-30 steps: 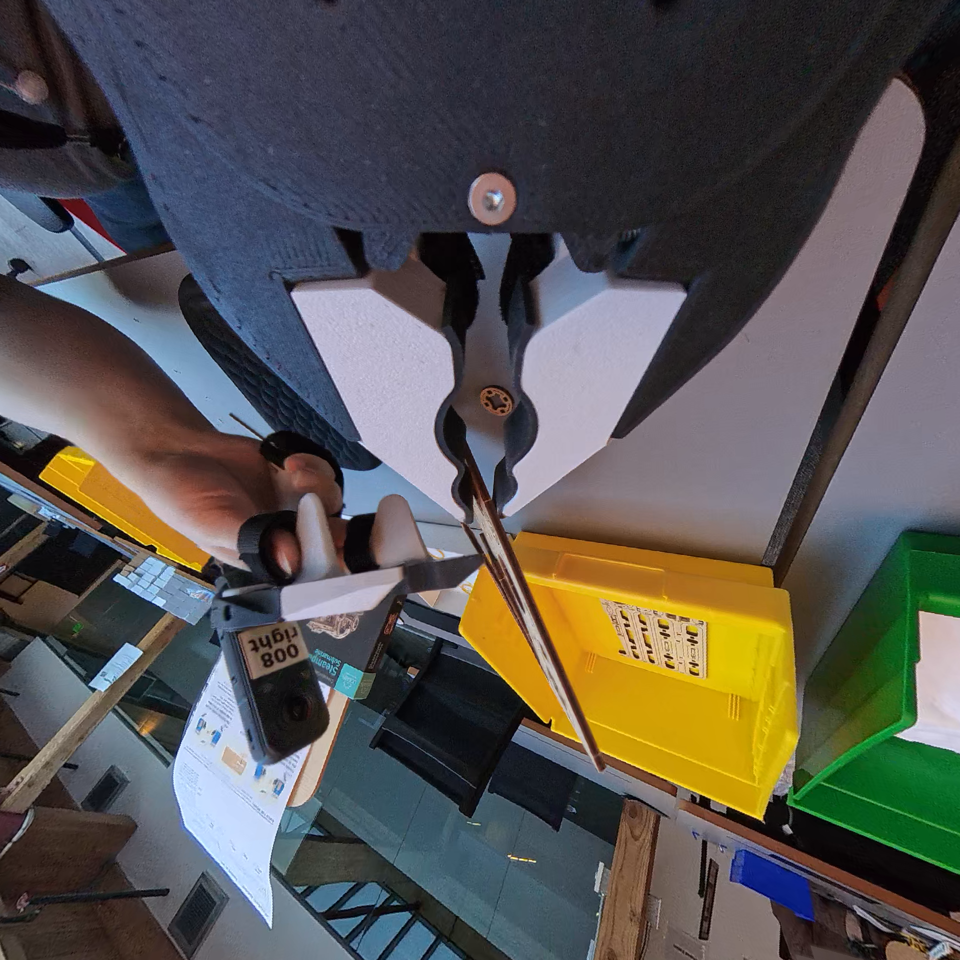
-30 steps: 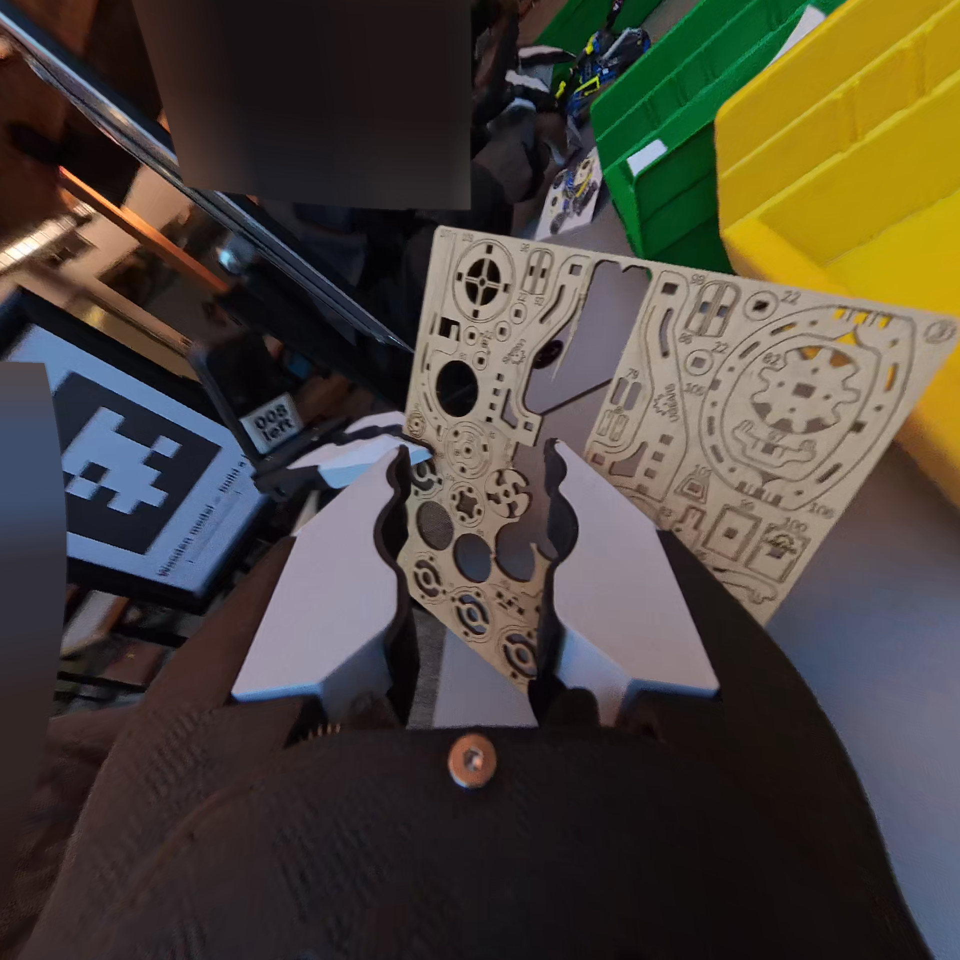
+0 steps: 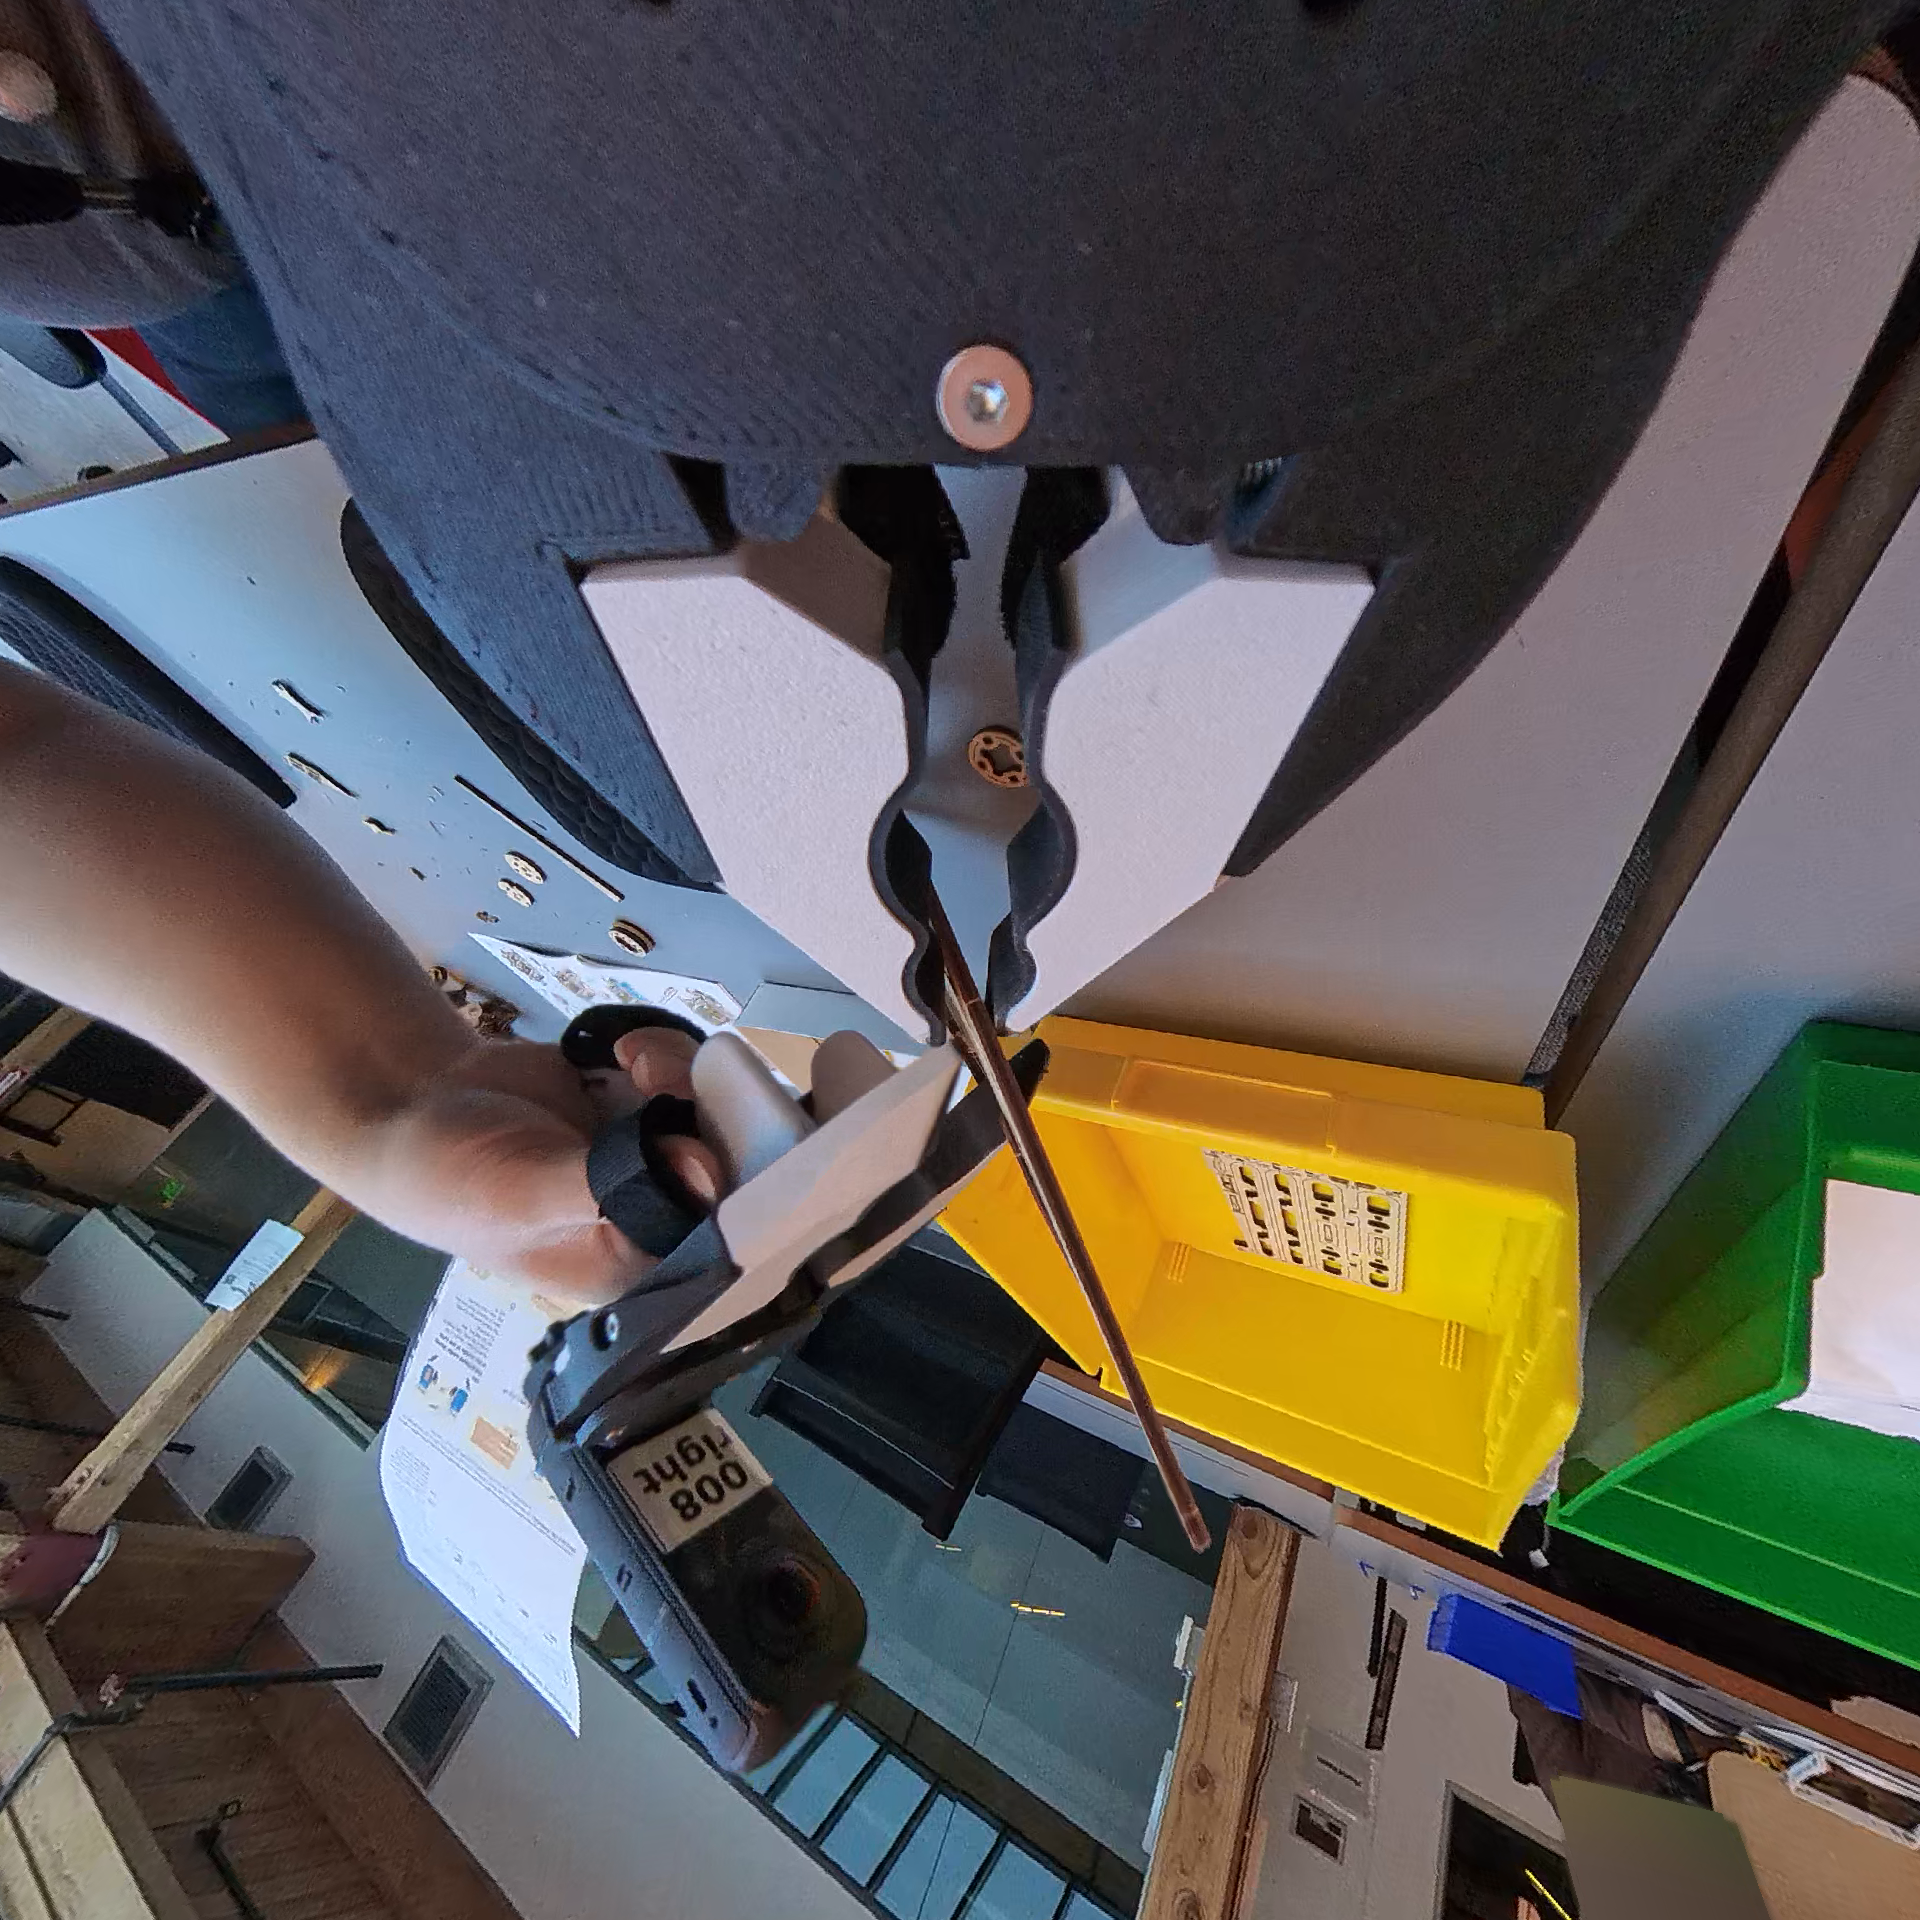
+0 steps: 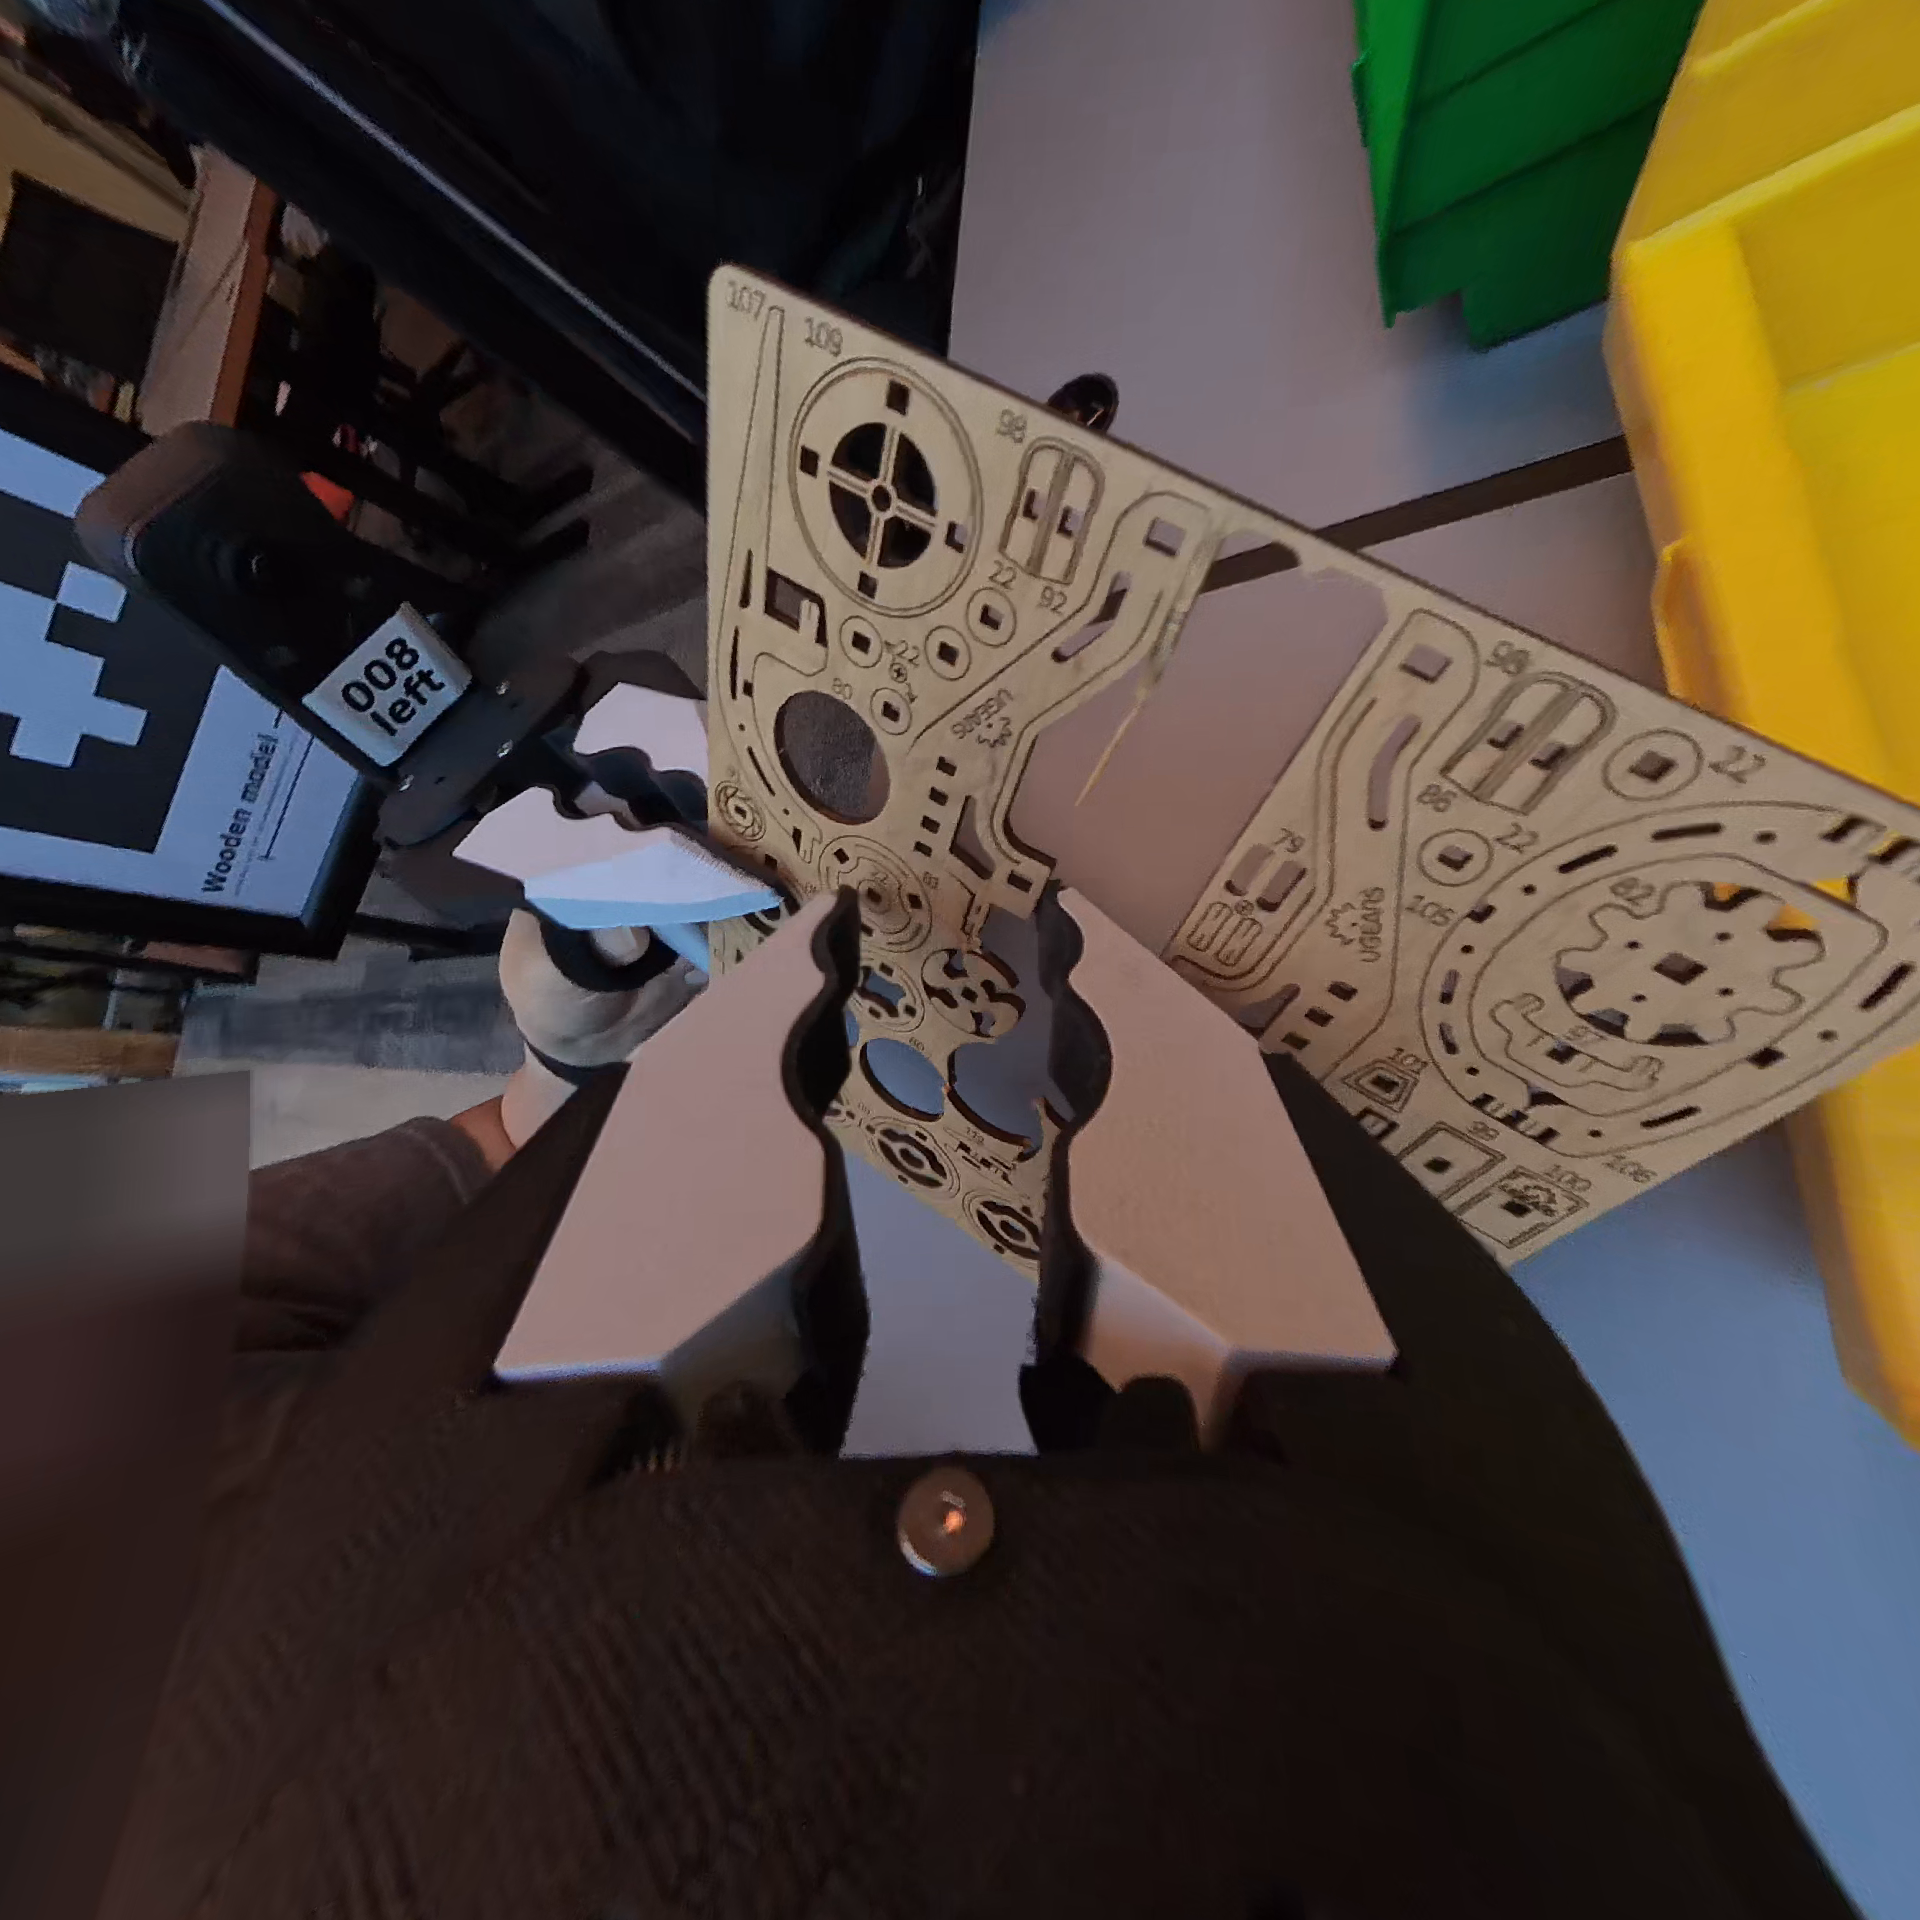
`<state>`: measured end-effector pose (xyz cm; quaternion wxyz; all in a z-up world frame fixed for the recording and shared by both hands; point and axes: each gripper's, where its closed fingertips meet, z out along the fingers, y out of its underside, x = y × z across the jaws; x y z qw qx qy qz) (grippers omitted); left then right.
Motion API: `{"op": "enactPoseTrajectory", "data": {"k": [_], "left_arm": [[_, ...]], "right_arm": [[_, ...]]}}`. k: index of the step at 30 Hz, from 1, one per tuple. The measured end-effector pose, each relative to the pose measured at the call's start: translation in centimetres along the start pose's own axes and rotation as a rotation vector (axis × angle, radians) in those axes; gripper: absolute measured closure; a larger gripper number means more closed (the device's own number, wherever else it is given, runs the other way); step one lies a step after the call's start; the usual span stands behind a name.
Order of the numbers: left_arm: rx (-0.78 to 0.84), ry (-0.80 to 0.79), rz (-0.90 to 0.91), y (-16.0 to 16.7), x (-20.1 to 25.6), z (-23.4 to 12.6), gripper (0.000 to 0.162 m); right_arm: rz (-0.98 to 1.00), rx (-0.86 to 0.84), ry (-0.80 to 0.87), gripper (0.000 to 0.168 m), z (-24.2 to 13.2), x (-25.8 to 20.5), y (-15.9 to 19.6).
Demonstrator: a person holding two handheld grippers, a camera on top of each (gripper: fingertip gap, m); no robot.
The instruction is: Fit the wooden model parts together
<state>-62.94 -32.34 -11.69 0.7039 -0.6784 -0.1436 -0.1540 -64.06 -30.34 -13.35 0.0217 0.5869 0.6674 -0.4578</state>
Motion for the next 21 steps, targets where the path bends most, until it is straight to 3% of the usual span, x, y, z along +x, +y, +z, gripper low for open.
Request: {"op": "enactPoseTrajectory", "data": {"k": [7,12,21], "left_arm": [[0.016,0.037,-0.02,-0.2,0.1,0.1,0.155],[-0.027,0.064,-0.054,0.1,-0.2,0.0,0.156],[-0.139,0.053,-0.078,0.8,-1.4,0.4,0.157]], "right_arm": [[0.054,0.222,-0.048,0.141,-0.4,-0.1,-0.8],[0.023,0.29,-0.075,0.15,-0.7,0.0,-0.6],[0.018,0.26,-0.065,0.133,0.0,0.2,0.1]]}}
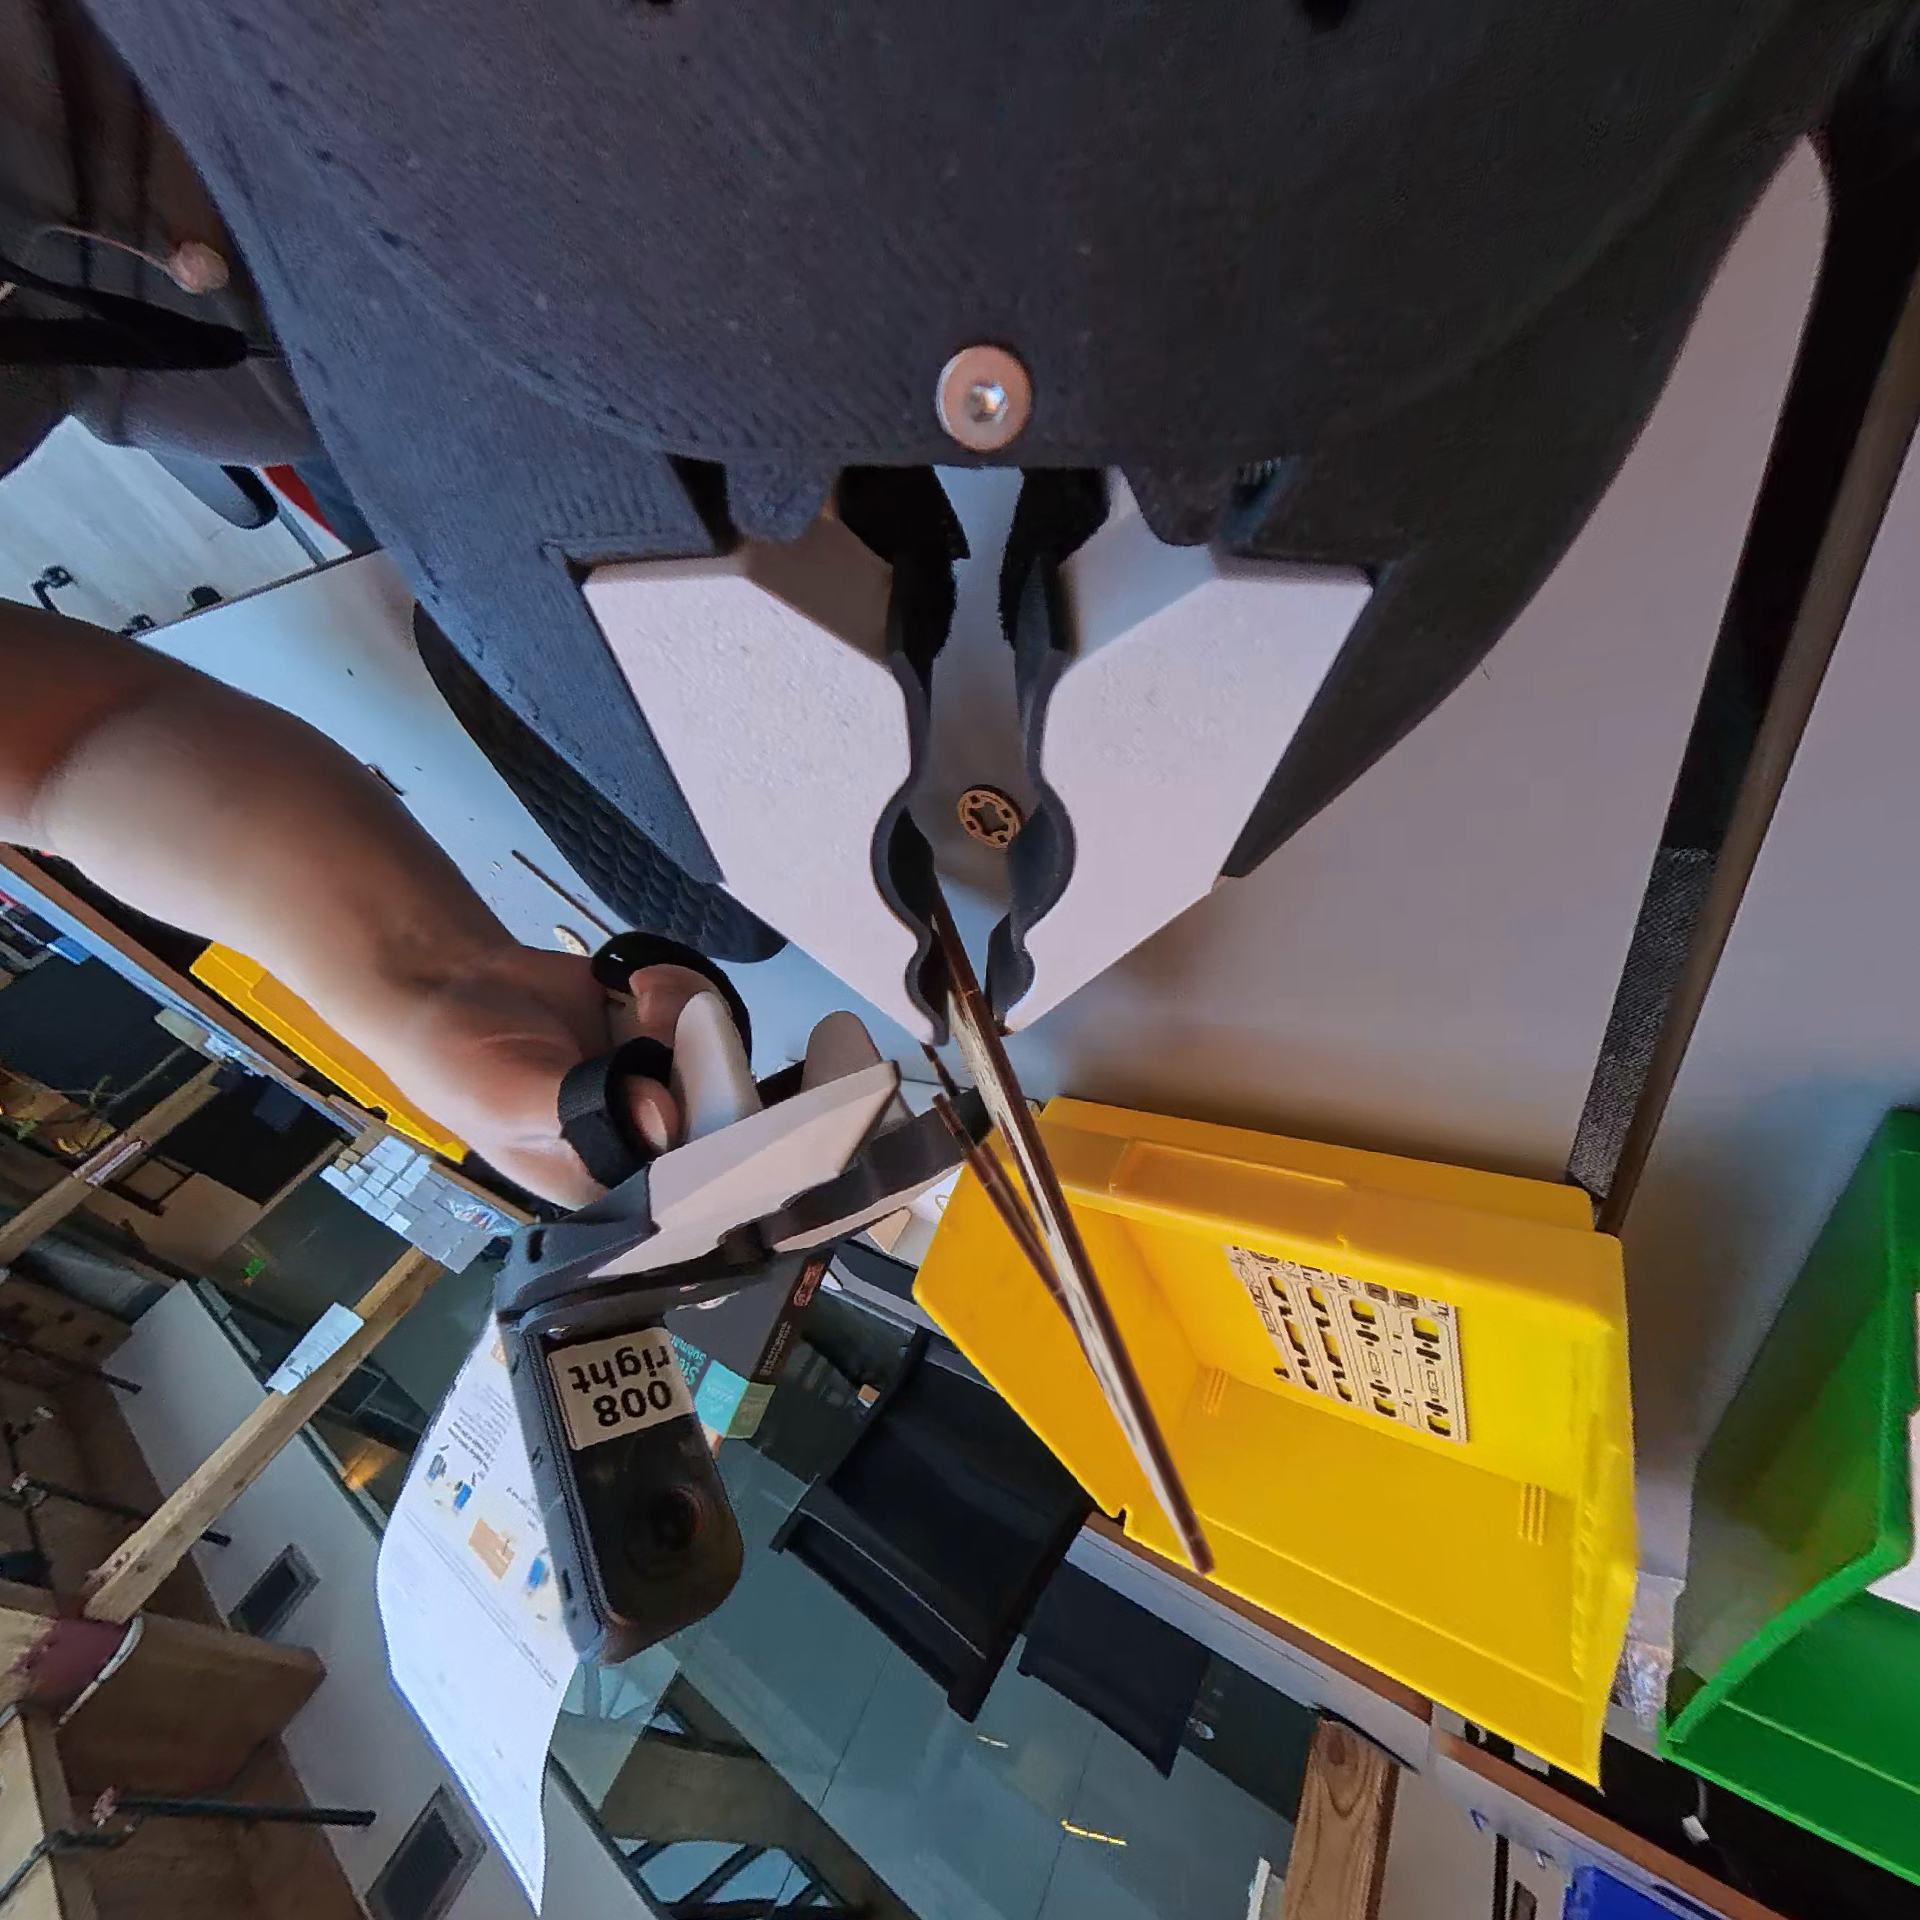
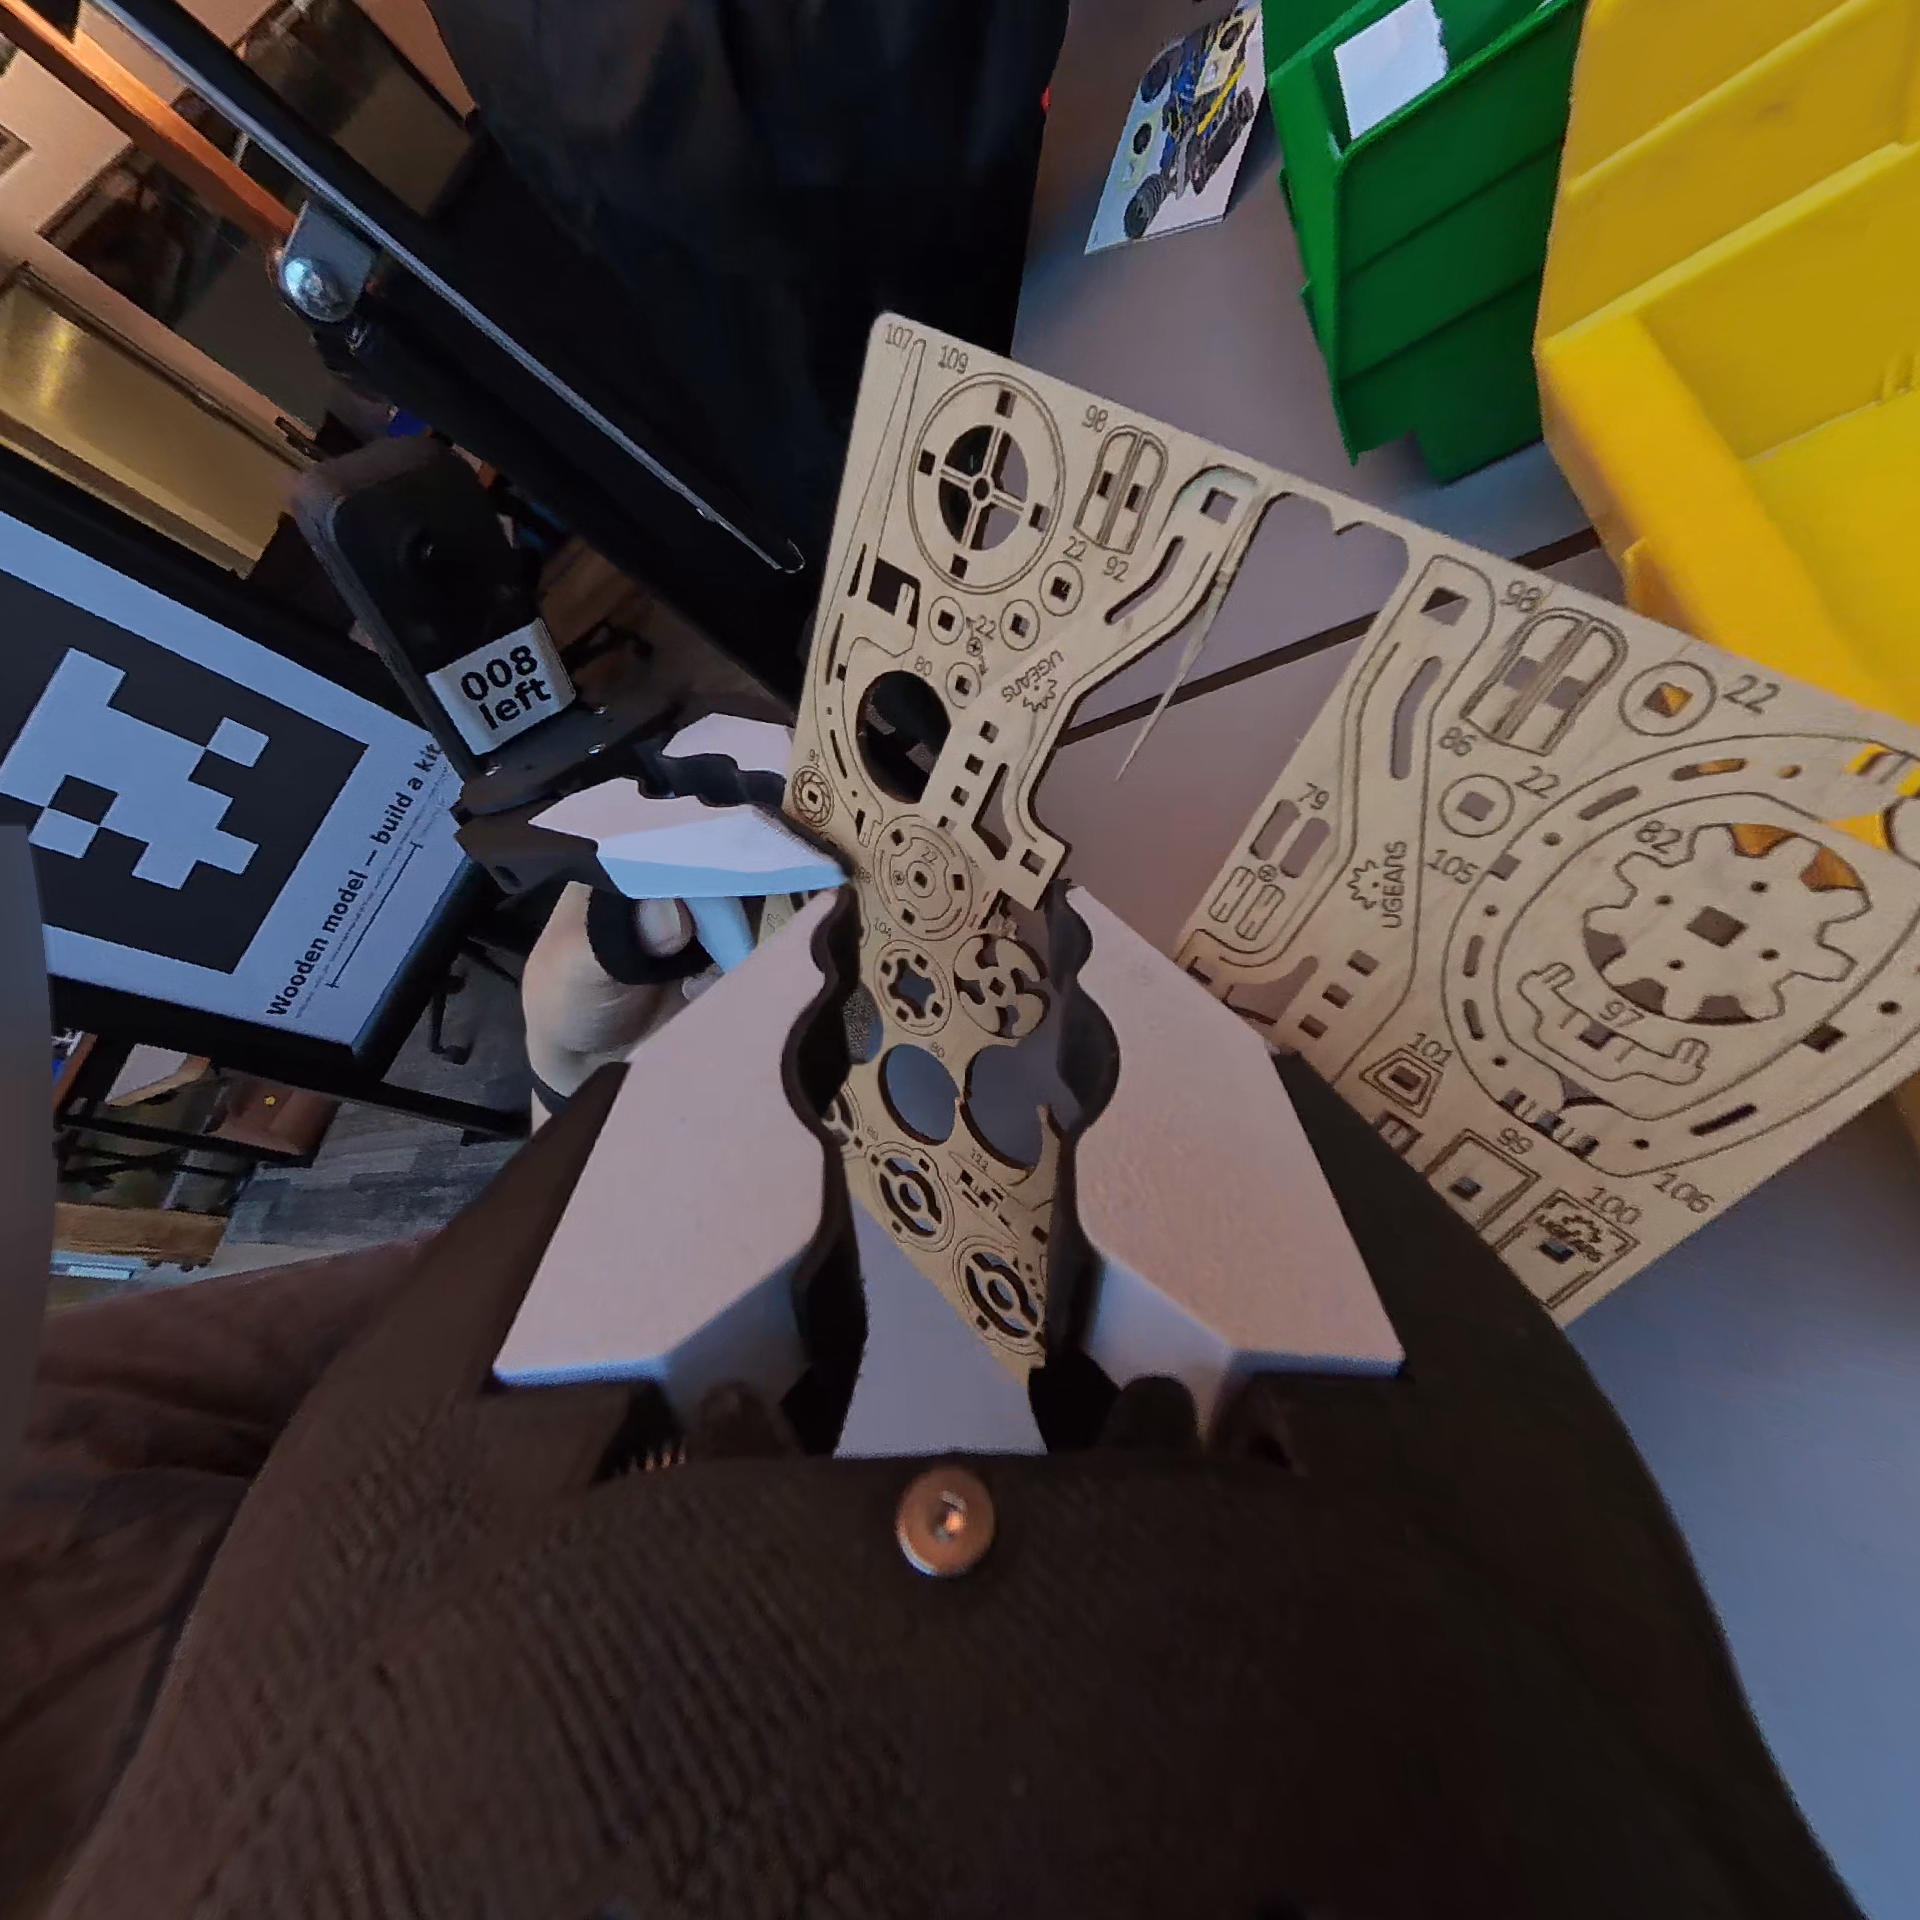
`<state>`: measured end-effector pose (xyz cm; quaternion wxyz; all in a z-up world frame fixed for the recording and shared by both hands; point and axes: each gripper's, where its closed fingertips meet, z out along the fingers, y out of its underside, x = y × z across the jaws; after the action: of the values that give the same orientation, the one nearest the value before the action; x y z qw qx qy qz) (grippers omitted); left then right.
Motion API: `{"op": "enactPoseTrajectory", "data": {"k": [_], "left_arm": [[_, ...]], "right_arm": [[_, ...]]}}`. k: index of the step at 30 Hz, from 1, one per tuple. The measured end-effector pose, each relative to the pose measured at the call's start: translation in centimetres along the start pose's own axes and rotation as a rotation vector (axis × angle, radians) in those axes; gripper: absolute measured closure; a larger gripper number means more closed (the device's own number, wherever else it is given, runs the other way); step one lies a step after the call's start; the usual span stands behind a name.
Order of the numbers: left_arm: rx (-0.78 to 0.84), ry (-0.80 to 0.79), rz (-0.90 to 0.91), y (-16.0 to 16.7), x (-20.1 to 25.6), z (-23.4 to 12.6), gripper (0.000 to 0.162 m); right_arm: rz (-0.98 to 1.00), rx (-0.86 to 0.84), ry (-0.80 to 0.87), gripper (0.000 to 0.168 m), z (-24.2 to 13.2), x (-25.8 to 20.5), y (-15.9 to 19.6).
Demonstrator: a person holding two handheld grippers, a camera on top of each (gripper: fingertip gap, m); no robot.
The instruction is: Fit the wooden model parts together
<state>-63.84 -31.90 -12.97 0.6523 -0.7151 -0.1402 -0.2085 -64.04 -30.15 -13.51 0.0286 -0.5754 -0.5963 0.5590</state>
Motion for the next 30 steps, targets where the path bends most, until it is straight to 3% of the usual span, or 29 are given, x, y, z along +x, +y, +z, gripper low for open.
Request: {"op": "enactPoseTrajectory", "data": {"k": [7,14,17,20,25,28,30], "left_arm": [[0.114,0.054,-0.082,-0.5,0.1,-0.7,0.161],[0.132,0.084,-0.118,-0.5,0.5,-0.7,0.162],[0.134,0.087,-0.111,-0.5,0.9,-0.6,0.162],[0.136,0.076,-0.107,-0.4,1.0,-0.5,0.162],[0.189,0.097,-0.152,-1.2,1.4,-0.7,0.162],[0.208,0.102,-0.149,-1.7,1.9,-0.8,0.162],[0.211,0.105,-0.139,-2.1,2.3,-0.6,0.162]], "right_arm": [[0.02,0.0,0.053,0.132,-1.8,-1.3,0.6],[-0.25,0.193,0.103,0.136,-2.4,-2.5,-2.4],[-0.308,0.144,0.173,0.135,-1.6,-0.9,-1.9],[-0.281,0.1,0.13,0.135,-1.3,-1.0,-0.9],[-0.23,0.3,0.069,0.131,-5.4,-2.9,-2.0],[-0.221,0.395,0.126,0.128,-7.7,-1.8,-1.2],[-0.199,0.447,0.224,0.117,-9.3,0.4,-0.6]]}}
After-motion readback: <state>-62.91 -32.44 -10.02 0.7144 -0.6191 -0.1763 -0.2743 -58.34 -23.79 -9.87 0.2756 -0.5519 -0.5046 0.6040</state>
